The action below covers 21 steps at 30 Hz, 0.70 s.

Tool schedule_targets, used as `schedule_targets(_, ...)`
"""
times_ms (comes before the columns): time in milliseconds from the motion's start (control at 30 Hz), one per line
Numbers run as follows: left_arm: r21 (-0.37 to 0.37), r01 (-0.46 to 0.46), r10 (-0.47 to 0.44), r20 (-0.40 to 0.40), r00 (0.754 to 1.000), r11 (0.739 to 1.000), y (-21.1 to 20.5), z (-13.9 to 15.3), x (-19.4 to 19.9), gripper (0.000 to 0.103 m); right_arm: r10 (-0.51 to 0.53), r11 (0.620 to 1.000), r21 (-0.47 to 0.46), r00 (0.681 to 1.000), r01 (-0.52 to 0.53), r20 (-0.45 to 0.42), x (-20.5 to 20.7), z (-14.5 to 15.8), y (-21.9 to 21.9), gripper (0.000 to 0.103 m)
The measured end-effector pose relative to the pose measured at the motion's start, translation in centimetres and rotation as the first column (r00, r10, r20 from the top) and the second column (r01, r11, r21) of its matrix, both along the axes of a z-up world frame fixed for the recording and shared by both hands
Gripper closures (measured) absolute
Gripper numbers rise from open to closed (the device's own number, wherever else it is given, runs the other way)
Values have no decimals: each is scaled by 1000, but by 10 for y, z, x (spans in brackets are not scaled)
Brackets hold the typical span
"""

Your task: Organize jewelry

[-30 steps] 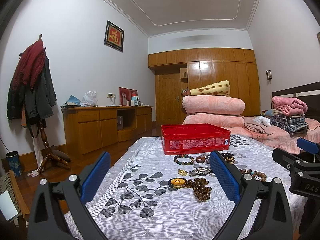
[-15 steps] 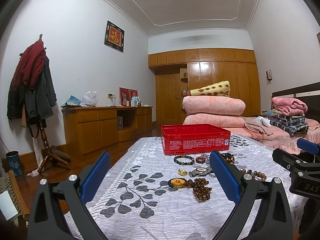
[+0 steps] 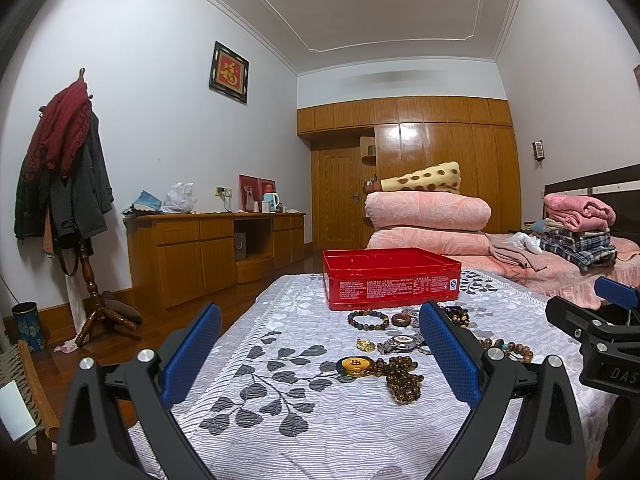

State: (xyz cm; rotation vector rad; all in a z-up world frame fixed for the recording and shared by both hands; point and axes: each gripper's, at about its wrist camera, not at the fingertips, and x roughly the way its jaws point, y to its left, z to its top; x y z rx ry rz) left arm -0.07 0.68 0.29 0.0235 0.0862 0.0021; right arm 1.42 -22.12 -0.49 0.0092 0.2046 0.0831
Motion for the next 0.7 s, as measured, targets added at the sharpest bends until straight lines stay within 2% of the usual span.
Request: schedule_targets(700,-2,-6,6,0,1000,1000,3,-4,2,6,0,1000,1,1000,0,-1,0,0,0,6)
